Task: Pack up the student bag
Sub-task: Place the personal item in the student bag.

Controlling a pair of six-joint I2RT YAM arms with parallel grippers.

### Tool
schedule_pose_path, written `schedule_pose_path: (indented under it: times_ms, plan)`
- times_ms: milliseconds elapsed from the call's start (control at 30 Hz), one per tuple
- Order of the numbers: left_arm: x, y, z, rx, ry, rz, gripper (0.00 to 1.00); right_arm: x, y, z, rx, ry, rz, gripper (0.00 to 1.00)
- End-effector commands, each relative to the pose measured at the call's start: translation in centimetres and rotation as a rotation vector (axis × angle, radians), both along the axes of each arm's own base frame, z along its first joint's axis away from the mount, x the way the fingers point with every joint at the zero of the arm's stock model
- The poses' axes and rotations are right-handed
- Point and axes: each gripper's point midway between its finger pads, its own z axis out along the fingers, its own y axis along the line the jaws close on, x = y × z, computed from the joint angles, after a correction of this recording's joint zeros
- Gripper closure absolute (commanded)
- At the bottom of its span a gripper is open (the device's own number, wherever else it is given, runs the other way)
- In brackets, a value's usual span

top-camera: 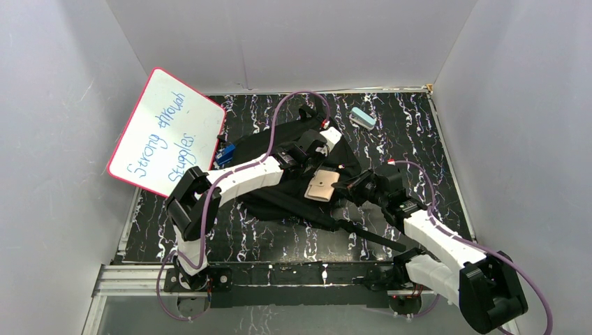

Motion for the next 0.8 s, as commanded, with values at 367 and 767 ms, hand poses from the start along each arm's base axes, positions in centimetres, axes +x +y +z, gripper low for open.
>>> schedule_pose_path:
  times_ms: [367,767]
  plan:
    - [-2.4,-1.8,5.0,-0.031,0.098,-0.003,1.00,1.8,-3.4,0.4,0.029,-0.001,-0.291,1.00]
    - [-7.1,-5.8,5.1,-0.040,0.143,-0.109,1.00,0.5,-7.3,-0.4,-0.022,0.006,-0.436,1.00]
